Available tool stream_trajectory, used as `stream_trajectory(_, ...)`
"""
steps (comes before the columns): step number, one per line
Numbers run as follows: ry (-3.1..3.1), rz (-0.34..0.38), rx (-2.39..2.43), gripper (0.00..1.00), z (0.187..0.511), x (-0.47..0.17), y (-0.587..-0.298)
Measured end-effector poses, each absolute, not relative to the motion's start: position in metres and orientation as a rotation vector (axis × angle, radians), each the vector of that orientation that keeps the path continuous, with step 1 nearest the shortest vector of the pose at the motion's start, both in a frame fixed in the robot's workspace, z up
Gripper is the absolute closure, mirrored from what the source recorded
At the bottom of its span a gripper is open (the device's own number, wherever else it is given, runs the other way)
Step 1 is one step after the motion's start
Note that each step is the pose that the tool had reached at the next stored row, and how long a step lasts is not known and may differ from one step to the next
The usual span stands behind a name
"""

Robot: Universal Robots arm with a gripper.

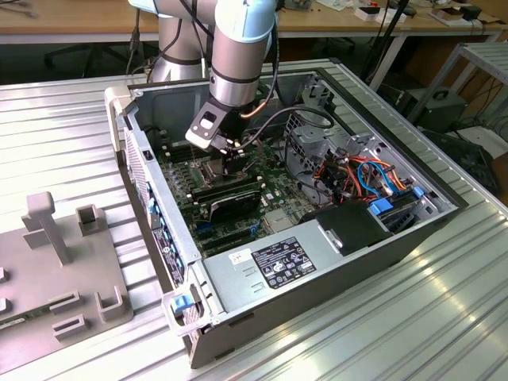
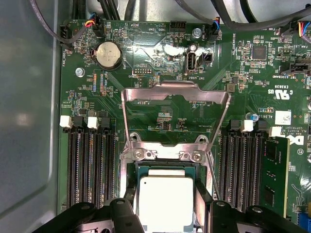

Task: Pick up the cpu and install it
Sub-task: 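Place the cpu into insertion slot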

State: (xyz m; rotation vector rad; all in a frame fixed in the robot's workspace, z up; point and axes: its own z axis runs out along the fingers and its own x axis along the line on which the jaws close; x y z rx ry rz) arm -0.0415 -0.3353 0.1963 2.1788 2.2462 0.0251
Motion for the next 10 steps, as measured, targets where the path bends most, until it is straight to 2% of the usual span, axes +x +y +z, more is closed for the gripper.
stream_trajectory(10,2.246,0.025,2.179,0.45,0.1965,-0.0415,-0.3353)
